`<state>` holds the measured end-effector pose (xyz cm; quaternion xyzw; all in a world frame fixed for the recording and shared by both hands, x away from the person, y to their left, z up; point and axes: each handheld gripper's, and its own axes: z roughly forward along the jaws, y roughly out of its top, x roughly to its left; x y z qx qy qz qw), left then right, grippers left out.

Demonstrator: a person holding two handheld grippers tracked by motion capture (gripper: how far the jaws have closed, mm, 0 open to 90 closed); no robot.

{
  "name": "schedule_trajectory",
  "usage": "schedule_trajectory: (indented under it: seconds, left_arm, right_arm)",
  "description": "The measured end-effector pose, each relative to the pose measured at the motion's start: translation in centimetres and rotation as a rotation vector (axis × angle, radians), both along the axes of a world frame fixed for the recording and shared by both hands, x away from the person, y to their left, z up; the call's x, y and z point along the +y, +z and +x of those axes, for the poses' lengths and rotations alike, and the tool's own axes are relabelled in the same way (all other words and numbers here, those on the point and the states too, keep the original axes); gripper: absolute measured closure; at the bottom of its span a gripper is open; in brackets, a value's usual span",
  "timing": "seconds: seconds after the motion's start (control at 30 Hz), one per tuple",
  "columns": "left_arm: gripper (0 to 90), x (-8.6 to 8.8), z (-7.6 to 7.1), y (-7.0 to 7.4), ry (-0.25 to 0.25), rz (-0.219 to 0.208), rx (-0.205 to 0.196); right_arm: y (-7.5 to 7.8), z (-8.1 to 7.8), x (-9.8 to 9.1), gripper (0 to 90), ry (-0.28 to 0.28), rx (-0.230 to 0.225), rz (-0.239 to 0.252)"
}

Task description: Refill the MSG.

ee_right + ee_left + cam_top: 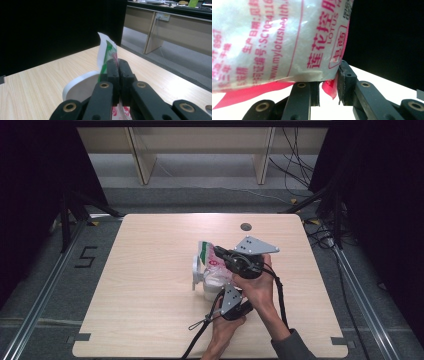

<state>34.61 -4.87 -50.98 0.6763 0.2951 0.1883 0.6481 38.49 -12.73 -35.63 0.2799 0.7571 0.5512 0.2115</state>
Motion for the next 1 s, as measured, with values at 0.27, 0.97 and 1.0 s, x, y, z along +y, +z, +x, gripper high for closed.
schedule_trajectory:
  seconds: [0.27,0.97,1.0]
  left_arm:
    - [73.7,0.3,0.0,-0.3,0.008,0.01,0.006]
    - [70.1,0.5,-0.1,-1.0,-0.023,0.067,0.036]
    - [69.9,0.5,-0.1,-1.0,-0.024,0.072,0.042]
  right_arm:
    - [0.8,-0.9,-1.4,90.0,0.028,-0.014,-0.001]
    - [1.7,-3.0,-7.0,90.0,-0.013,-0.061,-0.003]
    - [1.7,-3.0,-7.2,90.0,-0.009,-0.066,0.0]
